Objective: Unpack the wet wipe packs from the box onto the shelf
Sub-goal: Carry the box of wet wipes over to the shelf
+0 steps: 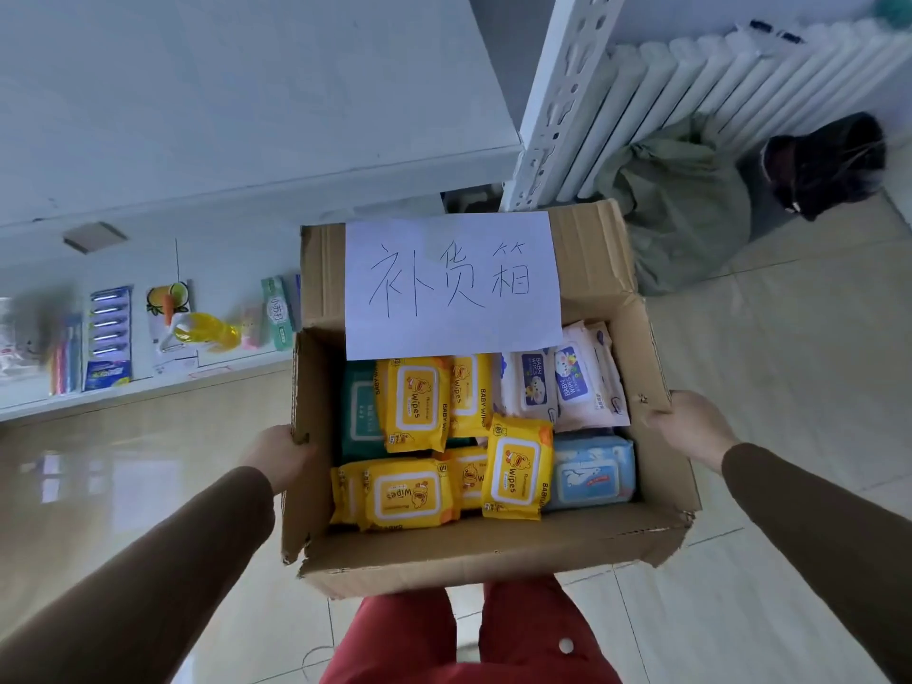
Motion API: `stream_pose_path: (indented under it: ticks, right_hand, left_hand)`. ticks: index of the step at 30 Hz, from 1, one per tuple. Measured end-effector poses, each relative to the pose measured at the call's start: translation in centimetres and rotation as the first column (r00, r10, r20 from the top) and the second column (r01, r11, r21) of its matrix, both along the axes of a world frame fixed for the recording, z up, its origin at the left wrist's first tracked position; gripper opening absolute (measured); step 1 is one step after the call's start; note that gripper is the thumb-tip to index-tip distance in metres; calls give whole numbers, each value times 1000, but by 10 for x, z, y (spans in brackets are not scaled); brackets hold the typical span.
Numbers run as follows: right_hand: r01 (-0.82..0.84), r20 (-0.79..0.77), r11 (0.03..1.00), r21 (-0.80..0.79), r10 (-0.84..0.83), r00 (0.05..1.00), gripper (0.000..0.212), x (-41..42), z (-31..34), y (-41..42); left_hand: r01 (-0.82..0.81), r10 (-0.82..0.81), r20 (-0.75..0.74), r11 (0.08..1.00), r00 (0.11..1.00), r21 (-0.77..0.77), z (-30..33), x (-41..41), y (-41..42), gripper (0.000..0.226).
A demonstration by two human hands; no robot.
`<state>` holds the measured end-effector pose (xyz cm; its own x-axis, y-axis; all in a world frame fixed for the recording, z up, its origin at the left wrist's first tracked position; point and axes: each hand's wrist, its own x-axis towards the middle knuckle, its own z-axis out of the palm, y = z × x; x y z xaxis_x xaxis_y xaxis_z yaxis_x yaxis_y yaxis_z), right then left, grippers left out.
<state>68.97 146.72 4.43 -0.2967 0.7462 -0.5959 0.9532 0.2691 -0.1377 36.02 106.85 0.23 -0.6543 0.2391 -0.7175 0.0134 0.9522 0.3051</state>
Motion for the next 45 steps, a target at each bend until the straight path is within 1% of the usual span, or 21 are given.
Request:
stream_pose_path:
  ticks: [4, 9, 13, 17, 22, 26, 29, 34, 45]
  right_hand:
    - [-26, 1, 1000, -3, 26, 1000, 28, -6, 7, 33]
    - [-67, 15, 998, 19, 67, 998, 28, 0, -2, 47]
    - [-72, 6, 997, 31, 71, 997, 24, 4, -10, 50]
    - [-78, 24, 997, 8, 78, 997, 26, 8, -11, 48]
    - [-76, 10, 997, -12, 76, 997, 22, 14, -6, 45]
    - [-81, 27, 997, -3, 81, 996, 27, 14, 0, 44]
    - [-85, 31, 996, -13, 86, 996, 26, 12, 8, 44]
    - [-88, 54, 996, -6, 88, 995, 29, 10, 14, 46]
    - [-101, 81, 995, -21, 103, 991, 26, 18, -3, 63]
  left_hand:
    - [-44, 44, -3, 999, 999, -13, 6, 19, 15, 27]
    - [-51, 51, -20, 999, 998, -4, -3, 32, 17, 27]
    - [-45, 45, -17, 999, 999, -20, -6, 36, 15, 25]
    - [-32, 31, -13, 999, 999, -34, -5, 37, 12, 19]
    - [-30, 30, -15, 999, 999, -31, -3, 40, 11, 16]
    - [-34, 33, -16, 999, 999, -21, -4, 42, 7, 20]
    - [-49, 49, -21, 999, 999, -16, -5, 46, 5, 21]
    - [-61, 61, -11, 998, 998, -25, -6, 53, 3, 22]
    - [-63, 63, -4, 995, 998, -79, -17, 70, 26, 25]
